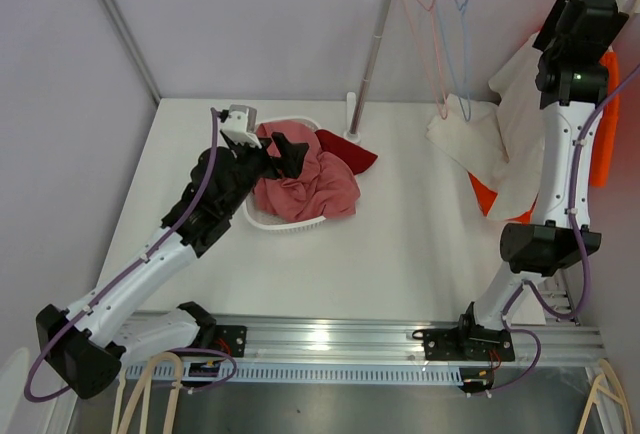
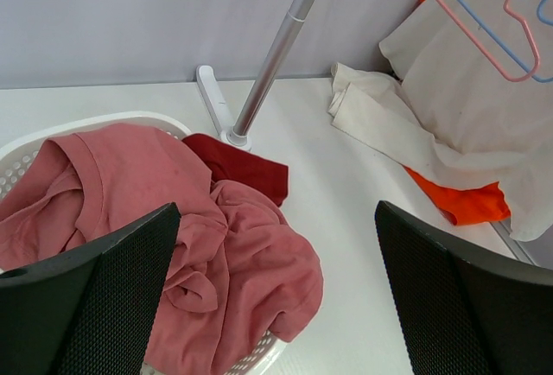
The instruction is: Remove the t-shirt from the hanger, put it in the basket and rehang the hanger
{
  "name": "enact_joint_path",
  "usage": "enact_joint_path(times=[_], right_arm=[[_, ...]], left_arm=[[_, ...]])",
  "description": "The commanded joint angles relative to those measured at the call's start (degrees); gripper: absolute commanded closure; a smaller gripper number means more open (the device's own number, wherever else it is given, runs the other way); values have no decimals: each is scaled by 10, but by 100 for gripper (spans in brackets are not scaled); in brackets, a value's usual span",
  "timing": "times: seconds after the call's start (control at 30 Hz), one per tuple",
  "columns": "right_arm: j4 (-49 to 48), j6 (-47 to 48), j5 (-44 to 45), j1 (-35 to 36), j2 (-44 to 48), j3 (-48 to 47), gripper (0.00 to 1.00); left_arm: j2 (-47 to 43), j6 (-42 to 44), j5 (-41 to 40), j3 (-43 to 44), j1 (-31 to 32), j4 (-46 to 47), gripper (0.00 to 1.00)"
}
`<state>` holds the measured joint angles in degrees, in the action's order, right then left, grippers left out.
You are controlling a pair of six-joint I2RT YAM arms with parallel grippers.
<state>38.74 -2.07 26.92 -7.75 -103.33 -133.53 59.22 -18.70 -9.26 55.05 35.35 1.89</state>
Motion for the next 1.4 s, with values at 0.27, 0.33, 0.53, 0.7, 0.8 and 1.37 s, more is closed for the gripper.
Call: enact_joint_path(times=[0.27,0.33,0.53,0.7,0.8,1.37], right_arm=[[-17,-4,-59,-45,-52,-39,46],[-28,-1,-58,-45,-57,-38,46],[-63,0,-85,-48,-67,-39,51],[-83,-6,-110,-48,-78,-38,64],[-103,-11,-122,-47,-80,-32,75],[-139,0,-131,-21,-85,-51,100]], left_arm=[[-9,20,-1,-10,5,22,0],[-8,25,-6,-11,4,22,0],[2,35,-8,-9,4,29,1],[8,40,-12,-10,4,31,1],[9,43,-13,-11,4,33,1],[18,47,-9,-10,5,38,1]])
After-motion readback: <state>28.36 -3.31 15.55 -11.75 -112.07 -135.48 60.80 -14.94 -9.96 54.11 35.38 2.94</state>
